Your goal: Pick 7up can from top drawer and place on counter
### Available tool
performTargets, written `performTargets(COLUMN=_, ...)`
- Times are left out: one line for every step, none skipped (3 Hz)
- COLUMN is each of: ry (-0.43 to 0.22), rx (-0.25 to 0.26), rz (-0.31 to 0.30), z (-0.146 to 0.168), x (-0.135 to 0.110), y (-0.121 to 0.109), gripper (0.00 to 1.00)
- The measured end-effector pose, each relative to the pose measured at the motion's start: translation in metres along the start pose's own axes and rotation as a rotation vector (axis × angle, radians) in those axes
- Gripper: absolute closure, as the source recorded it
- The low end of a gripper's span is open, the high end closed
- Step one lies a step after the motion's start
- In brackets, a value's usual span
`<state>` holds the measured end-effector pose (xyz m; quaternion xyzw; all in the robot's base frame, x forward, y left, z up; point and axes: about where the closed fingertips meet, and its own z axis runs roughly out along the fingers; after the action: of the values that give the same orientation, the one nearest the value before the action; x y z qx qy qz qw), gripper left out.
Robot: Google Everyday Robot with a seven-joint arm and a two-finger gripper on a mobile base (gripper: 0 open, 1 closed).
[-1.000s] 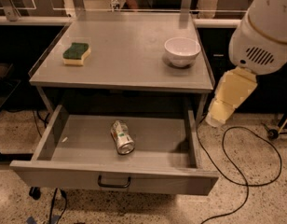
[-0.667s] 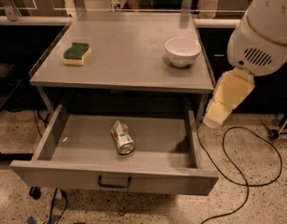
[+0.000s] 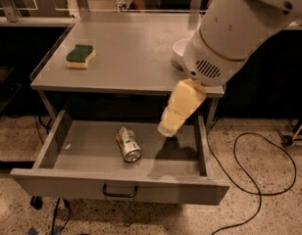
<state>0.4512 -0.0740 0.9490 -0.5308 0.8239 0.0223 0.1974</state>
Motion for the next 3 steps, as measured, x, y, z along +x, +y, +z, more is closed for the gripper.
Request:
performTargets(ry=-0.074, rx=-0.05, rz=-0.003, z=0.026, x=-0.042, y=0.0, gripper=0.0)
performTargets(ry=-0.074, rx=-0.051, rz=-0.003, z=0.027, x=-0.042, y=0.0, gripper=0.0)
performTargets(ry=-0.062, rx=-0.068, rz=0.061, z=0.051, x=-0.05, y=0.003, gripper=0.0)
